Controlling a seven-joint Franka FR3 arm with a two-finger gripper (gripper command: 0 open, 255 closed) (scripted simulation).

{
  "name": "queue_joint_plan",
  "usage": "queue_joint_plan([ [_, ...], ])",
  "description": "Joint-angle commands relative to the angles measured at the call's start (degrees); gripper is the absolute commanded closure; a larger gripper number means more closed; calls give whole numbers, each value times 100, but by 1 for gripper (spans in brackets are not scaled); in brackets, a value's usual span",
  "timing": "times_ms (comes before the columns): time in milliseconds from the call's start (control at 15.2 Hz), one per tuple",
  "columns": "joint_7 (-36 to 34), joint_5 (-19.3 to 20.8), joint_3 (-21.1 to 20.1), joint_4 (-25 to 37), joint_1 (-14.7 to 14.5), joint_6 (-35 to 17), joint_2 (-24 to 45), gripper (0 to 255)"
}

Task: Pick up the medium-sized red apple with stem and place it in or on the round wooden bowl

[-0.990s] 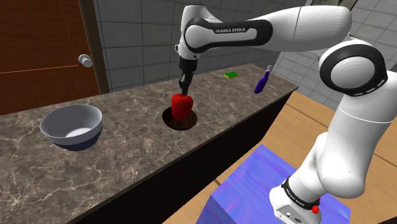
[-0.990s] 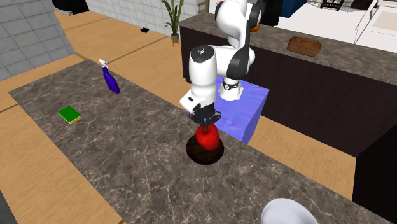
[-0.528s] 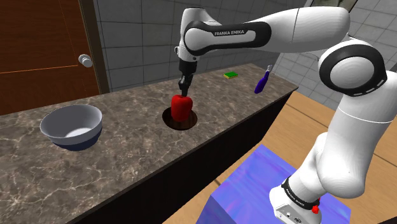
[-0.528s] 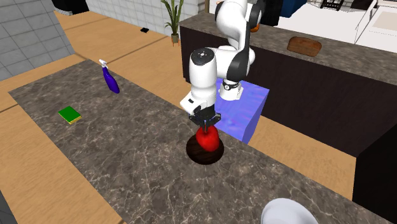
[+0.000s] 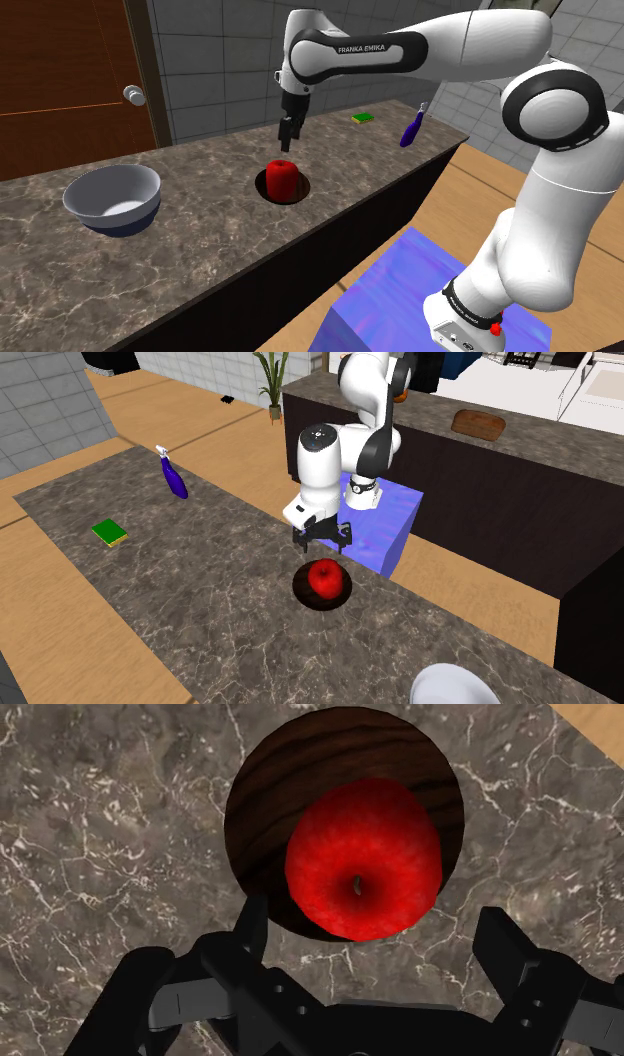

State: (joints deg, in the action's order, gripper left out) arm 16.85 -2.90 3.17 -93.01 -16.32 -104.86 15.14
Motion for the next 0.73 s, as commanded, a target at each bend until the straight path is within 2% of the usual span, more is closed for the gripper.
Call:
queue_joint_plan([
  [0,-1,4,5,287,9,293,-4,0],
  [132,-5,5,10,653,18,643,12,0],
  [660,-5,5,10,652,19,642,11,0],
])
